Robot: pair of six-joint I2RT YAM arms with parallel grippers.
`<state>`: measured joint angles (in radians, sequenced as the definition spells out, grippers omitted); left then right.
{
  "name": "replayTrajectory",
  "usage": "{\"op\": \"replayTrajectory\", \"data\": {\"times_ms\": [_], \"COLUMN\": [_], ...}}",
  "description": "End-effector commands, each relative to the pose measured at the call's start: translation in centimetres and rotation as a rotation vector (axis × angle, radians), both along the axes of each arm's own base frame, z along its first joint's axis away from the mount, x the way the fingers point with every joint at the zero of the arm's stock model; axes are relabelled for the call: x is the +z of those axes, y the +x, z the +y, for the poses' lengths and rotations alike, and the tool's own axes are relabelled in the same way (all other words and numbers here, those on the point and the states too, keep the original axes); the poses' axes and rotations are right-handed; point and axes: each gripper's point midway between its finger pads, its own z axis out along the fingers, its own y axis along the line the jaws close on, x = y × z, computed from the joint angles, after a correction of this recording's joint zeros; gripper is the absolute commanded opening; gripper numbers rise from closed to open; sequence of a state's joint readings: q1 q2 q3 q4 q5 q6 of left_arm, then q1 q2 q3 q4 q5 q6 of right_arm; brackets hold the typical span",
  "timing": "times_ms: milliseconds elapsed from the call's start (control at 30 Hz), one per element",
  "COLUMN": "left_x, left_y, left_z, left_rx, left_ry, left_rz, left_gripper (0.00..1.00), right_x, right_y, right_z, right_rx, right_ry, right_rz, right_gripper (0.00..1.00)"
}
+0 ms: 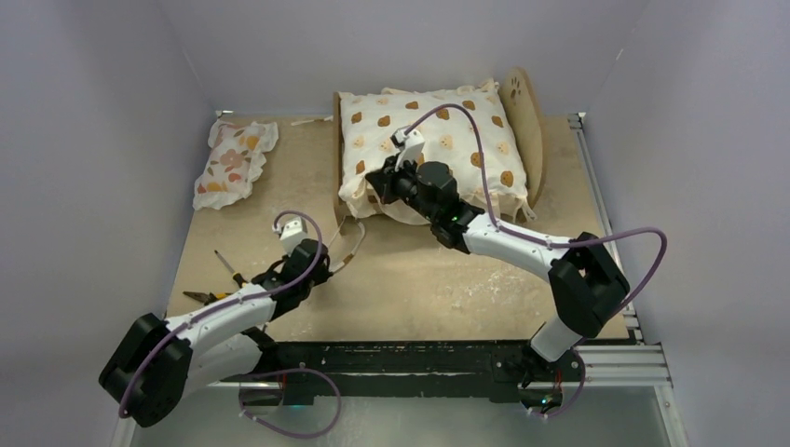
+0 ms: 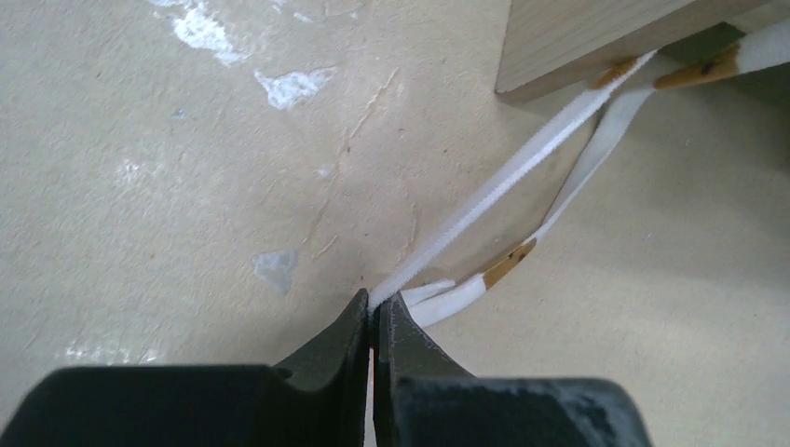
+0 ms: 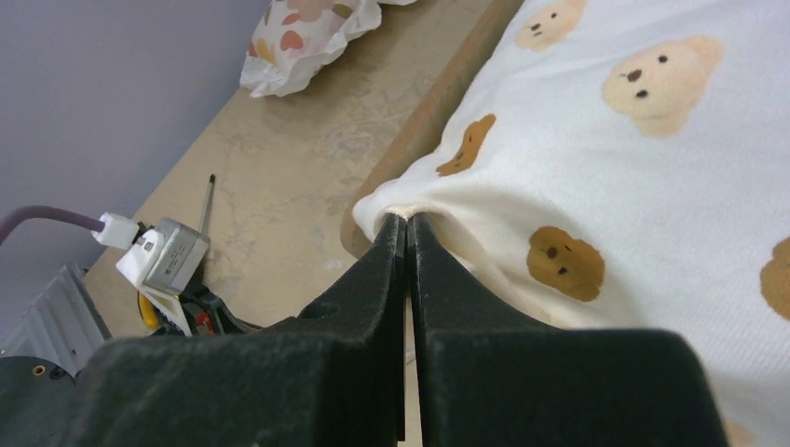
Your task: Set up the pet bed
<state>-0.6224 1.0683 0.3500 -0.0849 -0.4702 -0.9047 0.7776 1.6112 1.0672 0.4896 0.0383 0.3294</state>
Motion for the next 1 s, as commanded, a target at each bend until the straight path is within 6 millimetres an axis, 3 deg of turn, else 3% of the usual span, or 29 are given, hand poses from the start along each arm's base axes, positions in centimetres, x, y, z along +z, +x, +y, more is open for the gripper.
{"op": "replayTrajectory", "data": {"times_ms": [0,200,433,500,667,800,867,967], "left_x": [-1.5,-2.4,-1.2,-0.9,-0.5,-0.8,-1.0,-1.1], "left_y": [-2.4,-4.1,-4.0,-3.8,-3.6,-3.7,-3.7,-3.7], "left_z": [1.5,0.8,1.0,0.8,0.7,0.8,0.7,0.6], "left_rx": [0.035,0.009,0.002,-0.010,-0.015,-0.017,-0.021,-0.022], "left_ry": [-0.010,-0.089,-0.095,-0.091,-0.096,-0.099,-0.100,-0.104], "left_rz": [0.083,0.129,0.087,0.080,0.062,0.056,0.057,0.056], "left_gripper": [0.00,0.00,0.00,0.00,0.00,0.00,0.00,0.00], "right_x": [3.3,2.1,0.1,-1.2,-5.8,-9.9,-12.6,-14.6], "right_y": [0.7,0.9,-3.6,-5.4,-8.6,-10.8,-11.4,-11.1], "right_z": [0.7,1.4,1.5,1.6,2.3,4.7,6.0,7.4], "right_rx": [0.016,0.044,0.028,0.015,0.029,0.077,0.077,0.043], "right_ry": [-0.002,-0.087,-0.159,-0.190,-0.181,-0.200,-0.232,-0.235], "right_rz": [-0.046,-0.016,-0.005,0.001,0.068,0.123,0.152,0.190], "right_gripper": [0.00,0.12,0.48,0.55,0.59,0.61,0.61,0.62]}}
